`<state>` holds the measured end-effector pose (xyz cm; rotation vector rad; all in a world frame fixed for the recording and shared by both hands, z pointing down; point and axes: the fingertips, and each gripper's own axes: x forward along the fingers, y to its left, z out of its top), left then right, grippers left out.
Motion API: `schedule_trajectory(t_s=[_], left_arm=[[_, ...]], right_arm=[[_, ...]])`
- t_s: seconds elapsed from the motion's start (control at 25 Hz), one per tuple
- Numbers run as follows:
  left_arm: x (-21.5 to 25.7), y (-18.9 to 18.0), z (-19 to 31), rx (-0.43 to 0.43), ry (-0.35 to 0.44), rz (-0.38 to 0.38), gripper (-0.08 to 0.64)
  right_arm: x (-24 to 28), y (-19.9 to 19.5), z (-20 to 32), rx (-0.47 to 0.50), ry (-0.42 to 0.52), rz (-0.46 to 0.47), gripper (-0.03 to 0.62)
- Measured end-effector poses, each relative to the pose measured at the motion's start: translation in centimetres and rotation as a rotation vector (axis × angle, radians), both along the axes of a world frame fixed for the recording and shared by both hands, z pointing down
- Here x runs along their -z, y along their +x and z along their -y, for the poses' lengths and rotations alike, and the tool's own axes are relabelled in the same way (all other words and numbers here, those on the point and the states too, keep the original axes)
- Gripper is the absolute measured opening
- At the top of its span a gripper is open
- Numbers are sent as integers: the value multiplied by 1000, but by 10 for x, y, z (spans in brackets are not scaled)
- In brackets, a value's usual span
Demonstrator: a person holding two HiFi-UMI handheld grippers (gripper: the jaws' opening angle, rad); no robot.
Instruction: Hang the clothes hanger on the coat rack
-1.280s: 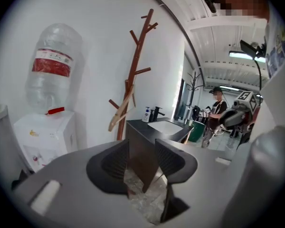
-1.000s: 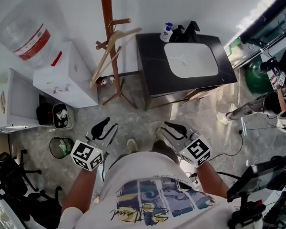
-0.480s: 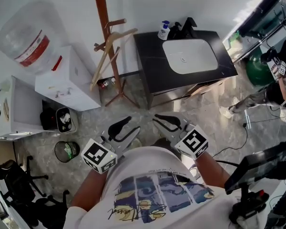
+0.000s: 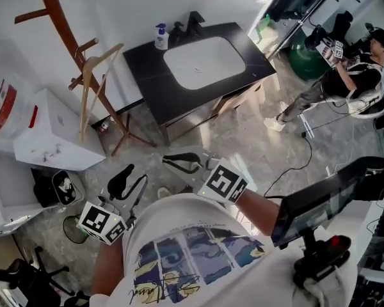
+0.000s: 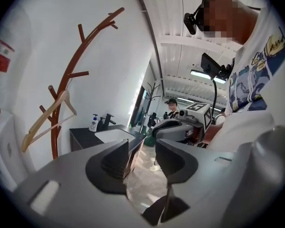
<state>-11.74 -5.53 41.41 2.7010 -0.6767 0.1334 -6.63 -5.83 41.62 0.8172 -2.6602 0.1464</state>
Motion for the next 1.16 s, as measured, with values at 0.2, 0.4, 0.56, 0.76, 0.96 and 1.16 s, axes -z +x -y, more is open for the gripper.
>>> schedule_trajectory(t_s=[0.2,0.4,0.56,0.76,0.96,1.16], left_arm=[[-2,2,0,-6,-6,0,183],[-3,-1,2,0,-7,9,183],[-8,-4,3,-1,-8,16,183],[-9,-7,5,2,-13,29,183],[-11,-6,5,0,-5,40,183],[-10,-8,6,2,-2,45,183]], right_arm=[[1,3,-1,-6,2,-12,17],[2,1,0,0,9,-15,11],[1,0,1,3,8,-27,6],[-4,-2,2,-1,3,-32,5],[-3,-3,3,2,10,-26,5],[-5,-3,3,1,11,-31,5]])
